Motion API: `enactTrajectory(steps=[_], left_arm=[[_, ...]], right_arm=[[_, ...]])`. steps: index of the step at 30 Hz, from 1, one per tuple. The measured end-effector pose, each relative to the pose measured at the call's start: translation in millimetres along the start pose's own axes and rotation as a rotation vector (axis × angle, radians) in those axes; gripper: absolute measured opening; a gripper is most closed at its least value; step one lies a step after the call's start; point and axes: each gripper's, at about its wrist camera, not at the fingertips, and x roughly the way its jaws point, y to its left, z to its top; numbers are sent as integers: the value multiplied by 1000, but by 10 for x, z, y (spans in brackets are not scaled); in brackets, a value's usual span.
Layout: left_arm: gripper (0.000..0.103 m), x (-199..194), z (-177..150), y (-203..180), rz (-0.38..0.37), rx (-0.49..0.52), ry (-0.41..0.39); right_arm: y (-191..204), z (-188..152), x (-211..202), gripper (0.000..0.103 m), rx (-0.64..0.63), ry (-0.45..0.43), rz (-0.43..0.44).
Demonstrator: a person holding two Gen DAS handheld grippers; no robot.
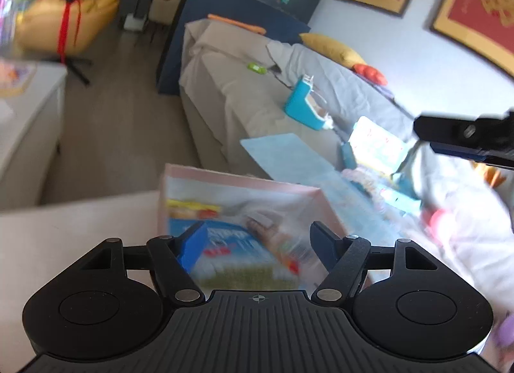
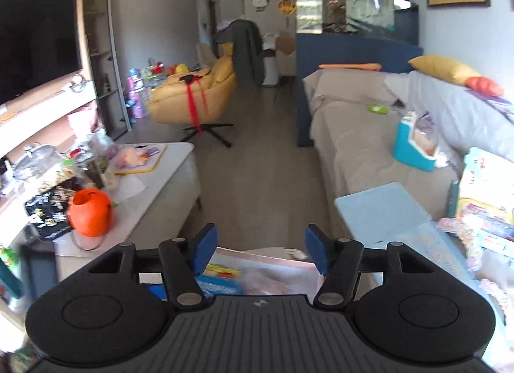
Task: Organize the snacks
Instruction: 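Swing both tools over the pink box and open them to drop both packets, then grasp the clear bread packet with the left tool while the right tool reaches toward the wafer packet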
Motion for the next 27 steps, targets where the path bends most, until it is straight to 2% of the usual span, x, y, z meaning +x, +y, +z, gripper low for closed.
enactTrajectory(steps=[2,5,9,10,12,14,18,20,23,27], left_arm=[[76,-221,-17,18,17,49,-6],[76,-669,-112,210,55,55,-44],[76,-1231,-408,616,254,85,-63],[76,-1313,-517,750,323,83,-40],[74,-1427,-715,980,390,37,24],[71,-1502,-930,1171,382,-24,74],[68,-1638,-1165,1196,326,-63,68],[65,-1784,-1193,1243,360,-52,66],[65,-1926,-1222,1284,433,-24,50],[65,-1992,-1266,1360,405,-80,51]], right_arm=[[-100,-108,-4,61,24,21,2],[-211,-345,-38,64,44,46,21],[-134,-725,-25,65,15,94,35],[-73,-823,-21,65,8,108,57],[78,-1002,-18,65,-3,133,116],[276,-1151,-16,66,-13,163,186],[841,-1404,68,67,-42,237,317],[1157,-1509,120,67,-84,275,368],[1593,-1624,201,67,-136,327,405],[2045,-1739,351,68,-137,383,434]])
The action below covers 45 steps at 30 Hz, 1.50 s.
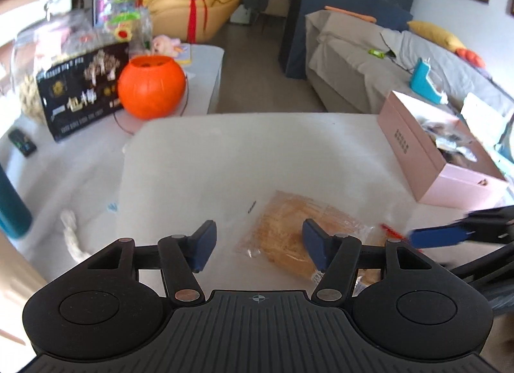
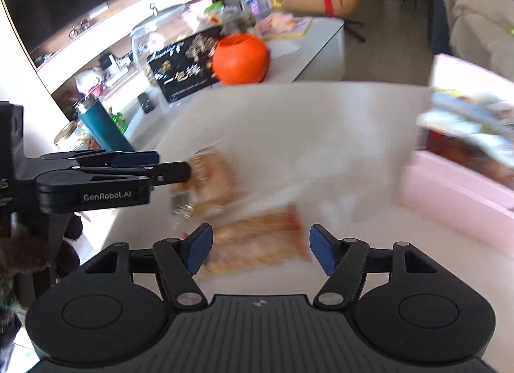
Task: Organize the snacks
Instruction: 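Grasp the clear bread packet with the left tool while the right tool reaches toward the wafer packet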
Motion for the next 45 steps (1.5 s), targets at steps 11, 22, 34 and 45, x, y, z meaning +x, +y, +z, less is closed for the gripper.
enactTrajectory(steps=[11,22,34,45], left_arm=[[65,97,-10,-97,-20,-24,0],[66,284,-38,-627,-248,195,10],[64,50,-127,-463,23,214,39],[61,248,5,-477,-149,-136,78]], right_arm=[[124,-481,-202,76,-247,-31,-176],[-492,-704,-622,76,-81,-63,-277],[-245,-460,-209,76,-1,-117,-282],[-843,-988,-654,79,-45,-146,-427]])
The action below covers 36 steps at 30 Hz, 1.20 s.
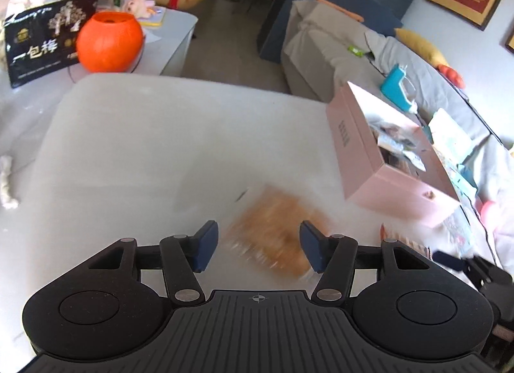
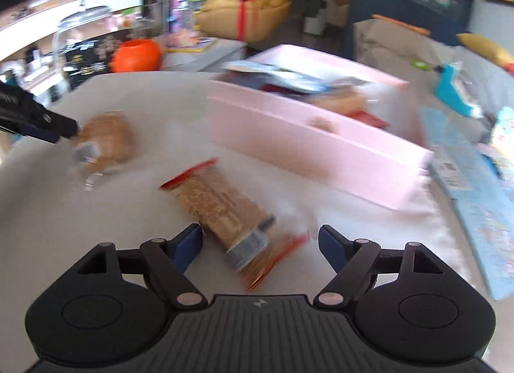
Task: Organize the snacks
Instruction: 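Grasp the clear bread packet with the left tool while the right tool reaches toward the wafer packet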
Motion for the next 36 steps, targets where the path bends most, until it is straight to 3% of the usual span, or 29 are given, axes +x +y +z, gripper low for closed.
enactTrajectory(steps=[5,9,16,20,25,30,36], left_arm=[[66,336,67,-275,26,43,-19],[68,468,84,-462,52,108,-9],[64,125,3,-513,45,163,-56],[64,-133,-49,-407,37,120,5],[61,-100,-114,-267,32,7,92],[61,90,-24,-343,43,-31,58],[65,460,100,-646,80,42,49]], right_arm=[[-246,-116,22,81,112,-23,31],[-246,-149,13,82,117,-32,29],[-283,-157,14,84,141,-38,39],[-304,-159,12,84,155,-43,48],[-305,-163,8,84,157,-44,46],[-311,-163,6,84,162,-45,48],[-309,-164,7,84,165,-46,51]])
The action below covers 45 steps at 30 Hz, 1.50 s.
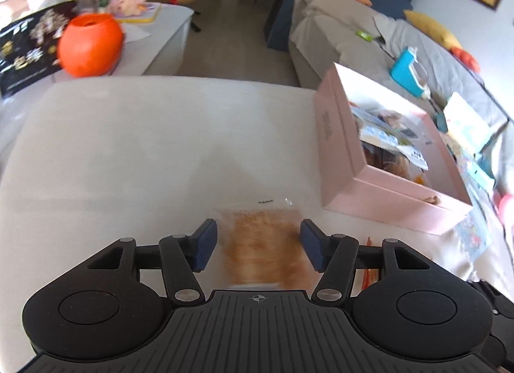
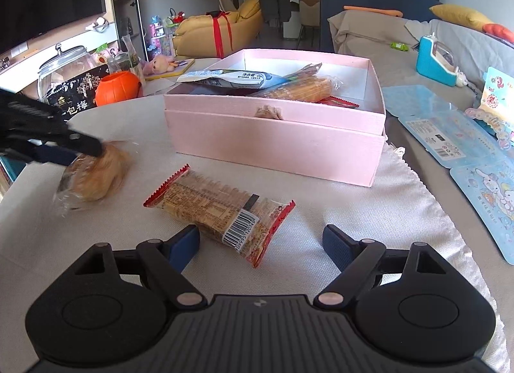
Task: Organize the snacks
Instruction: 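Grasp the clear bread packet with the left tool while the right tool reaches toward the wafer packet, then grasp the long red-ended wafer packet with the right tool while the left tool holds the bread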
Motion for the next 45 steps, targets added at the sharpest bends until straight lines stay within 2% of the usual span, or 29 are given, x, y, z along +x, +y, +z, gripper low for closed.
enactTrajectory(steps=[7,17,22,29,36,45], left_arm=[[68,123,-109,-333,57,232,-11],[69,-94,-384,-313,63,423,-18],[70,-194,-446,-152,47,396,-27],[73,-221,-542,104,-24,310,-49],[73,-217,-612,35,-19,350,-75],[73,-289,-707,148,-71,366,-93]], right_arm=[[-9,-2,0,85,8,-2,9],[-13,1,4,86,9,-1,12],[1,-1,12,87,-2,5,9],[92,13,67,98,-63,40,5],[93,39,92,103,-86,62,28],[124,95,108,103,-123,77,42]])
